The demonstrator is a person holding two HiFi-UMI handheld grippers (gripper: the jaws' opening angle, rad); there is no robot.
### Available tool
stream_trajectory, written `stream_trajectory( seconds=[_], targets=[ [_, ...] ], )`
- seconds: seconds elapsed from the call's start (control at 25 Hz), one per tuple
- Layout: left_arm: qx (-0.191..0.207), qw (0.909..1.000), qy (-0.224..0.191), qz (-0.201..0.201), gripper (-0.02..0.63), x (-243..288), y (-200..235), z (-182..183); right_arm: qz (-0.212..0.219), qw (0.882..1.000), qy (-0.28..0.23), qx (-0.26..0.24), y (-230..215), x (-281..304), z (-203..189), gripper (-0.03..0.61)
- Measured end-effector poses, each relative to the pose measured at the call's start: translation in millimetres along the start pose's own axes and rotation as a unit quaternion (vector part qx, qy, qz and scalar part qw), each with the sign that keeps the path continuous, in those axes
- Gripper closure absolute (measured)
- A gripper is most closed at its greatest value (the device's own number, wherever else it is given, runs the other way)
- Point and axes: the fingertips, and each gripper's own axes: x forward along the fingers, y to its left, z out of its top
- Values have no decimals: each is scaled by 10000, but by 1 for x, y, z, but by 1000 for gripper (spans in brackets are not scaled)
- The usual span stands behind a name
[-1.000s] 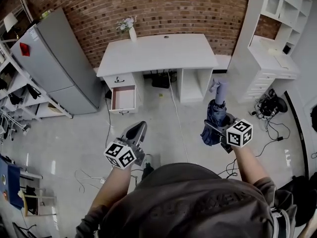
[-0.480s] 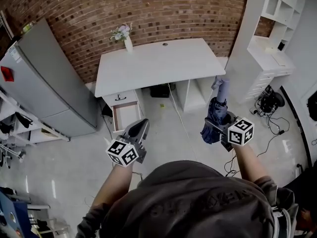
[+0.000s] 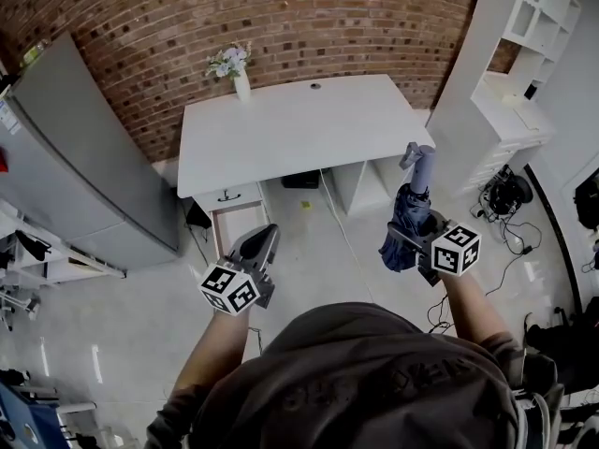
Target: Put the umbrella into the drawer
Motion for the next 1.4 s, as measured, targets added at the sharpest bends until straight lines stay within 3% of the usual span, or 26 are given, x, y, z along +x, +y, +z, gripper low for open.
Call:
stream_trajectory(
  seconds=[0.36, 0.92, 1.12, 1.4],
  targets=[
    [113, 9994, 82, 332, 614, 51, 27, -5, 341, 9994, -49, 29, -70, 40, 13, 327],
    [3, 9915, -158, 1288, 614, 218, 41, -8, 1332, 9904, 128, -349, -258, 99, 56, 327],
    [37, 9916, -140, 1288, 614, 232, 71, 1, 1310, 9909, 138, -291, -272, 123, 59, 327],
    [270, 9965, -7, 793, 614, 224, 128, 20, 822, 9966, -20, -14, -254, 153, 60, 327]
  ],
)
